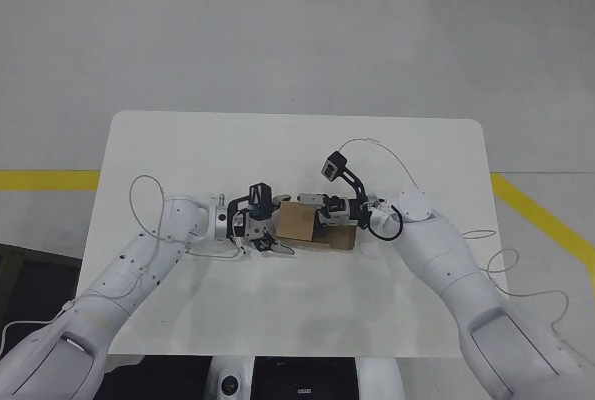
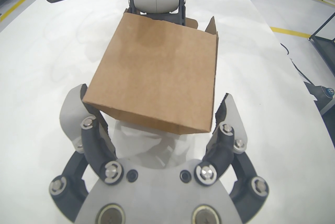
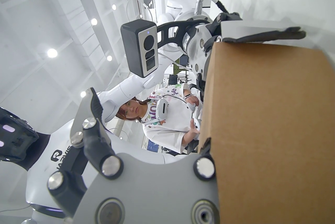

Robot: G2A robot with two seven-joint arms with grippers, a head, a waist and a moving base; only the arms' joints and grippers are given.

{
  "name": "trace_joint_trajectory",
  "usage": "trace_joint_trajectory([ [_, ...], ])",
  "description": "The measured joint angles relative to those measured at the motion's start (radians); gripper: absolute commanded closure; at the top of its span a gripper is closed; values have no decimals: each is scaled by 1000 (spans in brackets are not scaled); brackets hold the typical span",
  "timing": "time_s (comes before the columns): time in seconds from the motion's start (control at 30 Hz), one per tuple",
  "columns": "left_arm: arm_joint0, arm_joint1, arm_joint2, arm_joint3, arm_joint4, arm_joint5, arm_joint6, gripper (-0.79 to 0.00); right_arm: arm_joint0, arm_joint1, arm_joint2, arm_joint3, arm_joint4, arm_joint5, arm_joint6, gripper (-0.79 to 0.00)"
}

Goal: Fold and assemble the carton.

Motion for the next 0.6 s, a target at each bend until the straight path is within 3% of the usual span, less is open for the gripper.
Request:
trace_joint_trajectory([
  [0.6,6,1,-21,12,30,-24,33,-785,10,-18,-12,17,-10,-19,-19,-785],
])
